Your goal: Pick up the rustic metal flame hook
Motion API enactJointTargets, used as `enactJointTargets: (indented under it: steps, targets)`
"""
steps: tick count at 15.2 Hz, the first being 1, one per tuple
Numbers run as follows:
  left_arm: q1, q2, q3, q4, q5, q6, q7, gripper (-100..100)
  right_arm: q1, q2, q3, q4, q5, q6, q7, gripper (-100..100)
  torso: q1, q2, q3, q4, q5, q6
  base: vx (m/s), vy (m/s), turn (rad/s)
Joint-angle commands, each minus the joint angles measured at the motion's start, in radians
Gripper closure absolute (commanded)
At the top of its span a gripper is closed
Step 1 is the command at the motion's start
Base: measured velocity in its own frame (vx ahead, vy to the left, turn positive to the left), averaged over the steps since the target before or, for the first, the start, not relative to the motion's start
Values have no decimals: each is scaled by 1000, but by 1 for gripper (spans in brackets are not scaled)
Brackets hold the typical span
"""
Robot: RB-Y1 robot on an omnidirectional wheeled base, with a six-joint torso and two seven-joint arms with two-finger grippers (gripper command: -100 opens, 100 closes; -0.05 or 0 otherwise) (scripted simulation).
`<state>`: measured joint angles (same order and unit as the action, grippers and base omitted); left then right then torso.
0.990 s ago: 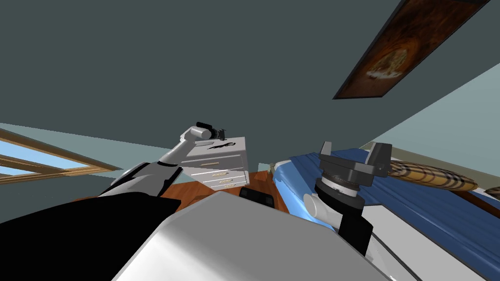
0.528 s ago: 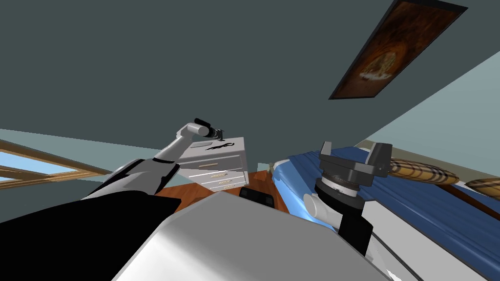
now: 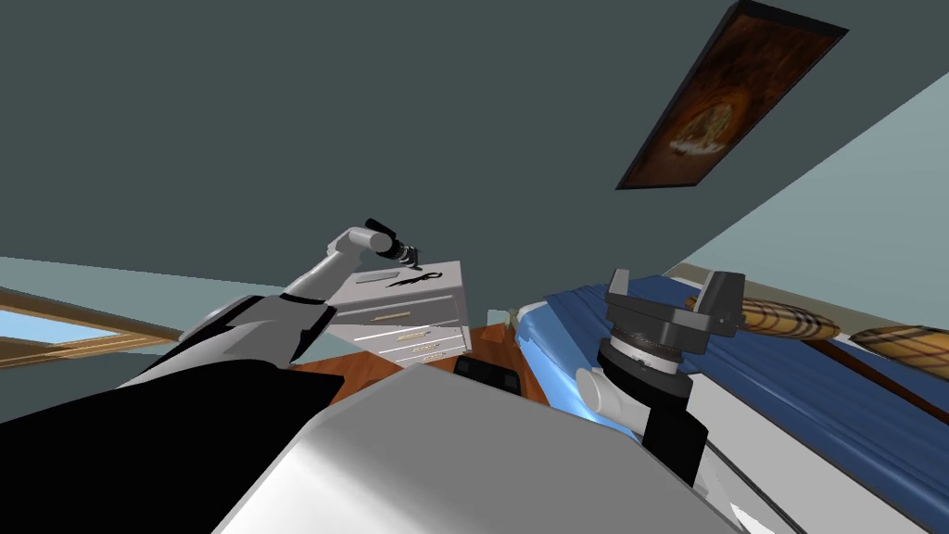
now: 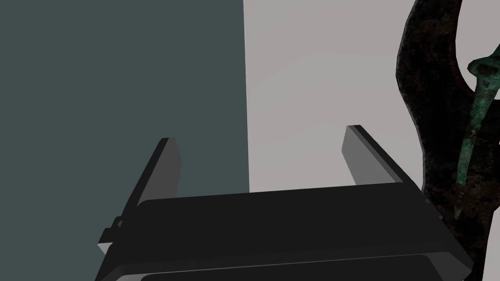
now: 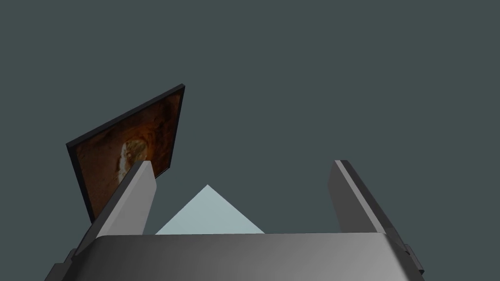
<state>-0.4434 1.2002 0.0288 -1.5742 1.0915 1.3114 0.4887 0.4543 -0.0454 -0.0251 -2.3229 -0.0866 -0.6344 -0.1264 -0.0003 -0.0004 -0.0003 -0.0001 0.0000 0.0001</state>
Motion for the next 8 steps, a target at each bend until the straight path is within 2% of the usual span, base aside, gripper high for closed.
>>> enactJointTargets:
  steps: [1, 2, 3, 5, 6, 8]
  targets:
    - [-7, 8, -4, 7, 11, 49, 9, -100, 0, 0, 0, 0, 0, 0, 0, 0, 0, 0, 0, 0, 0, 0, 3, 4, -37]
    - [-7, 8, -4, 7, 11, 49, 9, -100, 0, 0, 0, 0, 0, 0, 0, 0, 0, 0, 0, 0, 0, 0, 2, 3, 11]
    - [-28, 34, -14, 33, 46, 86, 28, -100, 0, 0, 0, 0, 0, 0, 0, 0, 0, 0, 0, 0, 0, 0, 4, -1, -47]
    - [-28, 34, -14, 33, 46, 117, 28, -100, 0, 0, 0, 0, 0, 0, 0, 0, 0, 0, 0, 0, 0, 0, 4, 1, -58]
    - [-45, 56, -25, 57, 79, 140, 45, -100, 0, 0, 0, 0, 0, 0, 0, 0, 0, 0, 0, 0, 0, 0, 4, 0, -95]
    - [-45, 56, -25, 57, 79, 182, 45, -100, 0, 0, 0, 0, 0, 0, 0, 0, 0, 0, 0, 0, 0, 0, 4, 3, -48]
